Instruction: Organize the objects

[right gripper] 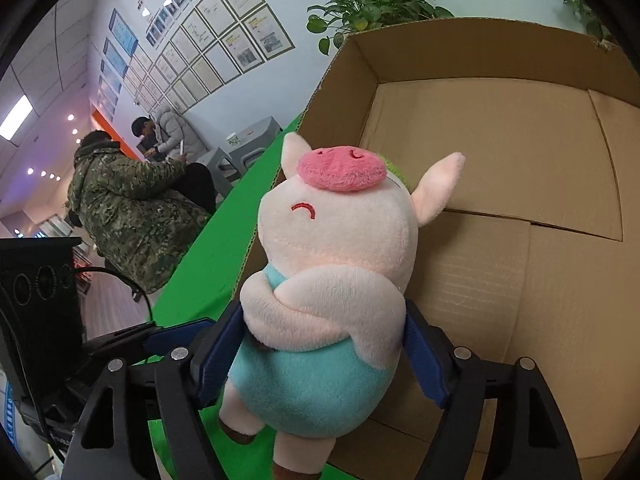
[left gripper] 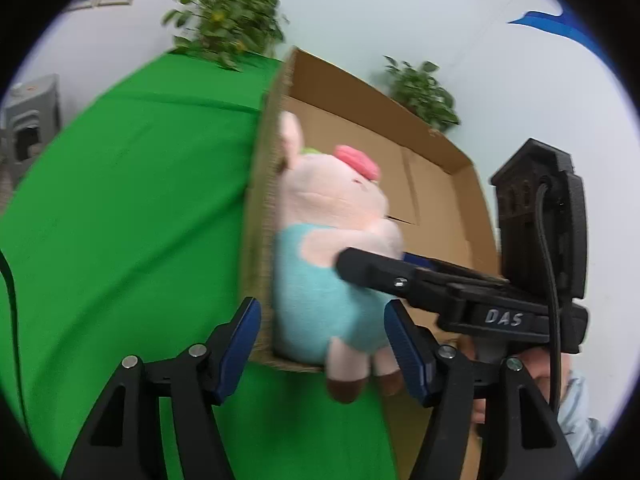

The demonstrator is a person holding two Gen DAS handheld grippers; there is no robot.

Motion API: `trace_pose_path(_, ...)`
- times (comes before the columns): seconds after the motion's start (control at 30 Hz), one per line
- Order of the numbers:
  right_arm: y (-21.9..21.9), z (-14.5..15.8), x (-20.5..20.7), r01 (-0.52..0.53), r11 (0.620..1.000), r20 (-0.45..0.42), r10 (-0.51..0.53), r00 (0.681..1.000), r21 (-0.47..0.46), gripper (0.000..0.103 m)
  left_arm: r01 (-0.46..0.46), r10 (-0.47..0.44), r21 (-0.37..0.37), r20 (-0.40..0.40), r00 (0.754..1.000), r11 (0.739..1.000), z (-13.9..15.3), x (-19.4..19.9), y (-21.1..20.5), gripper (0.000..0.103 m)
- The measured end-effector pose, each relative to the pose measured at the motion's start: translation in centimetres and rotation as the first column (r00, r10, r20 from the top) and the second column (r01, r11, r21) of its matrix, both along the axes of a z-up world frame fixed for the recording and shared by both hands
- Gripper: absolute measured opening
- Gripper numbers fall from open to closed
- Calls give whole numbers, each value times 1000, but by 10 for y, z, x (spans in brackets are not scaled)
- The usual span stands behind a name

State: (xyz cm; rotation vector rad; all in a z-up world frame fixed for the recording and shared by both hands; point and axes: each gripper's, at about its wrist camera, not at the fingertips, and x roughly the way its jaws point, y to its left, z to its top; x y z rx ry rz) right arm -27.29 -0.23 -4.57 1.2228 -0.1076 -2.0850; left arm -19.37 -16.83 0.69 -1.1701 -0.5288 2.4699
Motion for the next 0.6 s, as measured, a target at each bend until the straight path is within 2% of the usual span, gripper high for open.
trace_pose_path(0.07, -6, 4, 4, -6, 1000, 0, 6, 1000, -2, 88, -30, 30, -44, -9, 1000, 999, 1, 2, -4, 64)
trace_pose_path(0.13, -3, 11, 8, -2, 999, 13, 3, 1000, -43, 91, -44, 43, -56, -12, 999, 997, 1, 3, -9, 64)
trace_pose_path(0.3, 19, 21, 18, 18, 989, 31, -13, 999, -147, 92, -54, 53, -71, -19, 998, 996, -5, 6, -15, 64)
trace_pose_path(0.43, 29, 20, 31, 36, 995, 19, -35, 999, -97, 92, -36, 34, -70, -21, 999, 997, -12, 6, -13, 64)
trace_pose_path(0.57, 42, 10, 51, 14, 996, 22, -12, 1000, -92, 85, -13, 11, -62, -28, 1000, 998, -16, 8, -8, 64)
trace_pose_path(0.6, 36, 7, 54, 11, 996, 22, -9, 1000, -83, 79, -9, 7, -65, -31, 999, 998, -16, 8, -8, 64)
